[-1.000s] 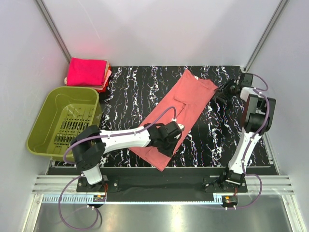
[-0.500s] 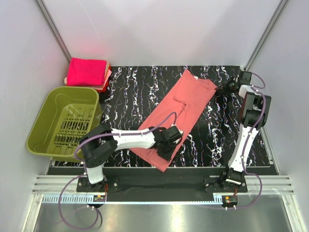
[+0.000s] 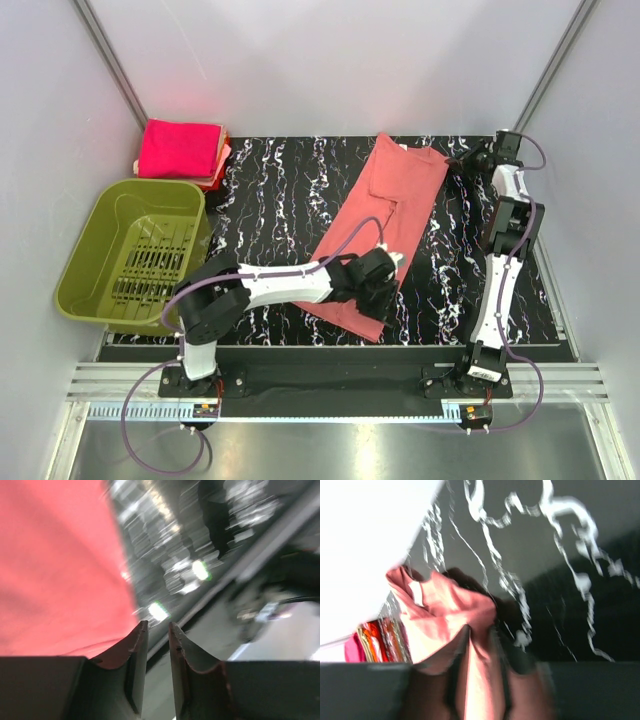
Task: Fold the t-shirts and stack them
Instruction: Fold the tshirt
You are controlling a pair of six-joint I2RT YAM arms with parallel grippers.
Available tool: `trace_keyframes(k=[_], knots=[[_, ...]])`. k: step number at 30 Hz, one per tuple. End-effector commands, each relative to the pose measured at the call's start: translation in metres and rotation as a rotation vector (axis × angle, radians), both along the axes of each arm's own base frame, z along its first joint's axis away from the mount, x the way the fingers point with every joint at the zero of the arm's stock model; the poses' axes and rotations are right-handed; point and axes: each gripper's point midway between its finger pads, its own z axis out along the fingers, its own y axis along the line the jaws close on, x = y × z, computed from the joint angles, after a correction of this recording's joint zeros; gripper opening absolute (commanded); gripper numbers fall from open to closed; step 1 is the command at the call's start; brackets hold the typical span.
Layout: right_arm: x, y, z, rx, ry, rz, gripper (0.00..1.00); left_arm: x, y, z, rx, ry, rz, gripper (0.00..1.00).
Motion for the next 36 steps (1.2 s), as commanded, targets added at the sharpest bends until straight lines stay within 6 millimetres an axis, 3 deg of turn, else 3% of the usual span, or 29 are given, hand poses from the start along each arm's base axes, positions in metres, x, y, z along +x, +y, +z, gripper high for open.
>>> trace_keyframes(k=[1,2,3,4,5,6,7,8,9,10,12,13,14,15,16,17,19,21,22,25,28,30,31,32,33,34,35,36], knots=[[0.012,-0.001,0.034,0.014,-0.046,0.014,0.32,0.029,-0.032,0.068,-0.177,-0.054,-0.055,0.29],[0.010,-0.003,0.041,0.012,-0.043,0.010,0.34,0.038,-0.025,0.076,-0.175,-0.080,-0.061,0.29],[0.004,-0.004,0.036,0.014,-0.015,0.005,0.36,0.046,-0.016,0.079,-0.165,-0.091,-0.053,0.29],[-0.002,-0.007,0.038,0.010,-0.002,-0.004,0.39,0.066,0.009,0.068,-0.113,-0.087,0.002,0.29],[-0.006,-0.009,0.064,-0.008,-0.026,-0.013,0.41,0.078,0.025,0.078,-0.116,-0.117,0.039,0.29],[-0.020,-0.012,0.046,-0.018,0.036,-0.035,0.42,0.089,0.043,0.073,-0.090,-0.133,0.064,0.31],[-0.026,-0.013,0.076,-0.036,0.006,-0.044,0.43,0.108,0.076,0.062,-0.045,-0.126,0.135,0.31],[-0.033,-0.012,0.081,-0.038,0.014,-0.050,0.44,0.117,0.092,0.056,-0.018,-0.127,0.165,0.31],[-0.046,-0.007,0.073,-0.022,0.057,-0.051,0.44,0.122,0.113,0.042,0.031,-0.123,0.185,0.31],[-0.052,-0.005,0.082,-0.016,0.056,-0.053,0.45,0.136,0.136,0.037,0.067,-0.129,0.241,0.31],[-0.073,0.005,0.104,0.009,0.062,-0.056,0.44,0.142,0.164,0.018,0.135,-0.131,0.284,0.31],[-0.082,0.009,0.136,-0.001,0.022,-0.062,0.43,0.148,0.174,0.013,0.152,-0.133,0.315,0.31],[-0.096,0.019,0.125,-0.010,0.062,-0.059,0.43,0.148,0.178,0.008,0.162,-0.124,0.316,0.30],[-0.105,0.024,0.132,-0.026,0.057,-0.058,0.42,0.144,0.182,0.000,0.177,-0.108,0.317,0.30],[-0.114,0.028,0.154,-0.047,0.025,-0.064,0.42,0.143,0.184,-0.006,0.187,-0.105,0.324,0.29],[-0.127,0.034,0.143,-0.055,0.057,-0.060,0.40,0.140,0.184,-0.009,0.185,-0.085,0.336,0.29],[-0.141,0.055,0.159,-0.070,0.028,-0.016,0.38,0.128,0.187,-0.019,0.175,-0.059,0.343,0.27],[-0.158,0.080,0.149,-0.087,0.053,0.034,0.36,0.110,0.198,-0.035,0.195,-0.033,0.363,0.27],[-0.165,0.089,0.154,-0.104,0.044,0.052,0.36,0.109,0.195,-0.029,0.162,-0.059,0.364,0.26],[-0.182,0.115,0.131,-0.156,0.086,0.102,0.36,0.087,0.203,-0.037,0.163,-0.055,0.371,0.26],[-0.180,0.127,0.106,-0.181,0.131,0.123,0.36,0.060,0.204,-0.048,0.174,-0.046,0.360,0.26],[-0.171,0.137,0.105,-0.167,0.126,0.145,0.35,0.040,0.204,-0.059,0.193,-0.025,0.350,0.26],[-0.167,0.146,0.093,-0.168,0.143,0.165,0.35,0.033,0.202,-0.061,0.192,-0.020,0.345,0.25],[-0.158,0.143,0.095,-0.185,0.128,0.160,0.34,0.026,0.201,-0.063,0.194,-0.003,0.353,0.25],[-0.156,0.158,0.090,-0.196,0.131,0.188,0.34,0.013,0.200,-0.067,0.206,-0.002,0.329,0.25],[-0.154,0.162,0.076,-0.197,0.156,0.198,0.34,0.008,0.198,-0.066,0.205,-0.002,0.326,0.25],[-0.148,0.168,0.076,-0.201,0.145,0.212,0.34,0.002,0.197,-0.066,0.204,0.010,0.344,0.25],[-0.146,0.169,0.059,-0.202,0.175,0.221,0.34,-0.008,0.195,-0.063,0.191,0.004,0.330,0.25]])
